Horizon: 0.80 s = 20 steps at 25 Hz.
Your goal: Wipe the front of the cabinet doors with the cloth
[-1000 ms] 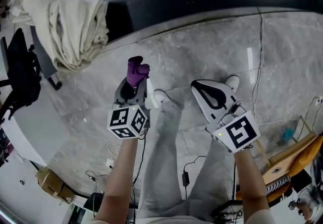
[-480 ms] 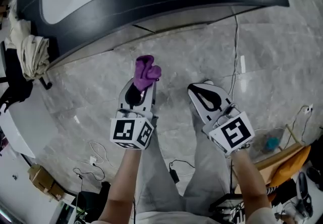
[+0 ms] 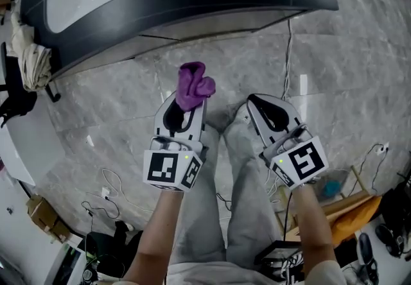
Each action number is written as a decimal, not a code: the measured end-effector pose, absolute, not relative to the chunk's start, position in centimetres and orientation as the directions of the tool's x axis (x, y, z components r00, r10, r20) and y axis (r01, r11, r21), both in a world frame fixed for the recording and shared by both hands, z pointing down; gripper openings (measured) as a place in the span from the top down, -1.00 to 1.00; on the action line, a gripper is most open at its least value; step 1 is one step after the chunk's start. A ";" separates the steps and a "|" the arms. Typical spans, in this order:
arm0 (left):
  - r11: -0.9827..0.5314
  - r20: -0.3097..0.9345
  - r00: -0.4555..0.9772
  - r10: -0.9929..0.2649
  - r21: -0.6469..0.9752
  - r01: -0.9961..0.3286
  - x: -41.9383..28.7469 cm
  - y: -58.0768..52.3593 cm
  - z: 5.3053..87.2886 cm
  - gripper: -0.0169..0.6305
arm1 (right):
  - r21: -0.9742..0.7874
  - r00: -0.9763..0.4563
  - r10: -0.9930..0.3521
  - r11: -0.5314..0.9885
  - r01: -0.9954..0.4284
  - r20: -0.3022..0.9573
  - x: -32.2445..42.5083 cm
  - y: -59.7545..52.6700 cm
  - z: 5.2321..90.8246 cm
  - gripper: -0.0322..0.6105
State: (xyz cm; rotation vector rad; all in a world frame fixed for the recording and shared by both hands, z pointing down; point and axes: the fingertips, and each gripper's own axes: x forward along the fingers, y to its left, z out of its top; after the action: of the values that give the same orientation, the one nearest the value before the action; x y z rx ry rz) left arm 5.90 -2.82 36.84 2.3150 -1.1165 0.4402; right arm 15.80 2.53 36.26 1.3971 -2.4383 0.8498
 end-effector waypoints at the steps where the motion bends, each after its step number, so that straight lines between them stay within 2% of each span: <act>1: -0.522 0.495 0.611 -0.618 0.323 -0.790 5.9 -2.8 37.1 0.49 | -0.380 -0.524 -0.725 0.377 -0.845 0.447 15.8 2.6 36.7 0.81; 5: -0.553 0.489 0.631 -0.603 0.314 -0.772 5.5 -3.7 38.5 0.49 | -0.390 -0.494 -0.743 0.334 -0.858 0.452 14.9 1.9 38.0 0.81; 10: -0.605 0.453 0.686 -0.569 0.334 -0.723 4.6 -3.6 36.4 0.49 | -0.379 -0.468 -0.764 0.313 -0.871 0.445 12.6 1.5 37.2 0.81; 14: -0.631 0.461 0.685 -0.564 0.295 -0.718 5.4 -3.5 36.8 0.49 | -0.366 -0.435 -0.794 0.288 -0.885 0.425 13.5 1.1 36.9 0.81; 20: -0.633 0.463 0.688 -0.560 0.297 -0.715 11.7 -3.1 38.2 0.49 | -0.379 -0.469 -0.754 0.311 -0.872 0.461 18.4 3.0 39.1 0.81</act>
State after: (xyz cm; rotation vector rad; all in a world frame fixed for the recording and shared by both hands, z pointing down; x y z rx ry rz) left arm 11.71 -3.13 38.21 2.4387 -0.9850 0.4555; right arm 18.42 2.98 39.09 1.4957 -2.3765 0.8821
